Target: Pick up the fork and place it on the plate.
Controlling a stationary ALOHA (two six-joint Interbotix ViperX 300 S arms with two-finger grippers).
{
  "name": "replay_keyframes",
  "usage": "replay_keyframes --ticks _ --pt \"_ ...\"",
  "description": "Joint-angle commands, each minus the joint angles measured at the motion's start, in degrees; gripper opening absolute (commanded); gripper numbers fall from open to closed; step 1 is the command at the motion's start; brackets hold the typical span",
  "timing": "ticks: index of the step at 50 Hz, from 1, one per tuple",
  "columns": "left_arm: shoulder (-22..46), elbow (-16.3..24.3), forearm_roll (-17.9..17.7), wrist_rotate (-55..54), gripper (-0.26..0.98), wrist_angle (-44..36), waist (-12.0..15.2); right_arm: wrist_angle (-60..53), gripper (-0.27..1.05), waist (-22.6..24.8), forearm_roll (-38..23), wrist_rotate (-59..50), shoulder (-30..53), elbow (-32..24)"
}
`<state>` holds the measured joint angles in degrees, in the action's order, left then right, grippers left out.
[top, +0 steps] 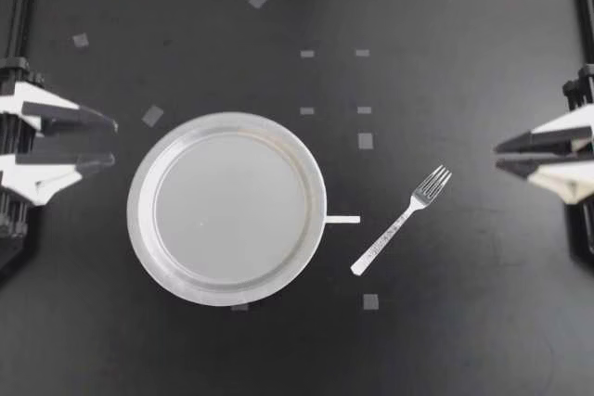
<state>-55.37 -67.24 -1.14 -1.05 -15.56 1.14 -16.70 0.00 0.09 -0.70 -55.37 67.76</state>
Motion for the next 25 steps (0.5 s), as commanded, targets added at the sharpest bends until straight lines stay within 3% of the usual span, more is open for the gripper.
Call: replay_keyframes --ticks 1,8,12,17,25 --pt "0.3 3.3 -3.2 -0.5 0.07 4.3 0.3 0.0 0.03 -0.6 0.4 -0.4 0.8 -2.2" --pt "0.6 8.4 -6.3 -1.2 -0.03 19.6 0.4 21.2 0.02 -4.9 9.0 -2.2 4.4 -11.0" --pt "-0.1 10.5 -6.8 -1.2 -0.03 26.0 0.4 33.8 0.02 -5.8 7.6 -1.1 7.8 -16.7" --pt "-0.4 11.8 -6.9 -2.1 -0.02 32.8 0.3 41.6 0.02 -5.8 3.5 0.5 13.0 -22.4" --pt "0.4 9.1 -6.9 -4.0 -0.01 35.6 0.3 51.0 0.15 -5.7 2.0 6.9 25.6 -26.1"
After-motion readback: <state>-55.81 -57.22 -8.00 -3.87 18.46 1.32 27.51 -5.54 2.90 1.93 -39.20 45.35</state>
